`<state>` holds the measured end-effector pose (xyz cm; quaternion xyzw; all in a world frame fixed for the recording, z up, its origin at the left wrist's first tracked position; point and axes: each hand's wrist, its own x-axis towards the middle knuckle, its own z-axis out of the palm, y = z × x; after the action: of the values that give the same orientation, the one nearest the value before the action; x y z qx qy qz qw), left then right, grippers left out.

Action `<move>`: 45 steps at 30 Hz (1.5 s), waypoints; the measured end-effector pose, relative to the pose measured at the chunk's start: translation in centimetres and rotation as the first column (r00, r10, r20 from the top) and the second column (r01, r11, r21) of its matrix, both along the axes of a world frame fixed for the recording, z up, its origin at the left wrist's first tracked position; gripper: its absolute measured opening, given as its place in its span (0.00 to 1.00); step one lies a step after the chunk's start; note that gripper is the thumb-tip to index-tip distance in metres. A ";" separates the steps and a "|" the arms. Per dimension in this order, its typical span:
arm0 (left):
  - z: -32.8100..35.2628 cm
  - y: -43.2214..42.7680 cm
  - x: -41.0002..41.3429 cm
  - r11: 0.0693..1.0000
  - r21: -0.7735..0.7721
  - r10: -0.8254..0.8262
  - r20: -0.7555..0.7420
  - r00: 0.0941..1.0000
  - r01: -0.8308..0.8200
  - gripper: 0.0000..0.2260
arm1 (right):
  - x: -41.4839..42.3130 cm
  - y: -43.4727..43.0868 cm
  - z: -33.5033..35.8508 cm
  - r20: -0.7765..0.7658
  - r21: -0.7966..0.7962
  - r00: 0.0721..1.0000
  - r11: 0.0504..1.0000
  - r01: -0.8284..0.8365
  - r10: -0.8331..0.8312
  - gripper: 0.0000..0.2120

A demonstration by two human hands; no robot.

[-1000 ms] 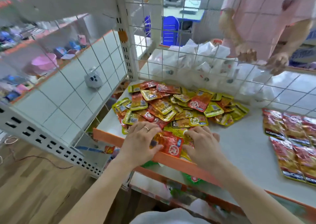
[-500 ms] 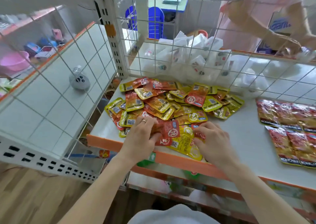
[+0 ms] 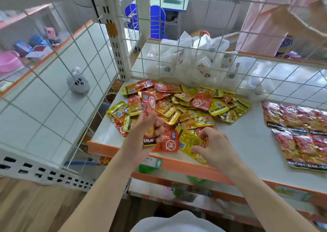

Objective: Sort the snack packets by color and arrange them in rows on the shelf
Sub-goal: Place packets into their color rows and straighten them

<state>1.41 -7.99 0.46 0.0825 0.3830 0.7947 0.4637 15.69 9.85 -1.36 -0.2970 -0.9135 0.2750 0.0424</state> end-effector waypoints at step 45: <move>-0.6 2.8 3.8 0.893 -0.336 0.074 -0.549 0.832 -0.301 0.06 | 3.2 1.4 3.6 -0.390 -0.843 0.776 0.532 -0.083 -0.497 0.08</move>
<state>5.19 -5.22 -0.17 0.1577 0.6580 0.6864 0.2666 18.90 11.28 2.22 -0.2930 -0.5684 0.7384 0.2141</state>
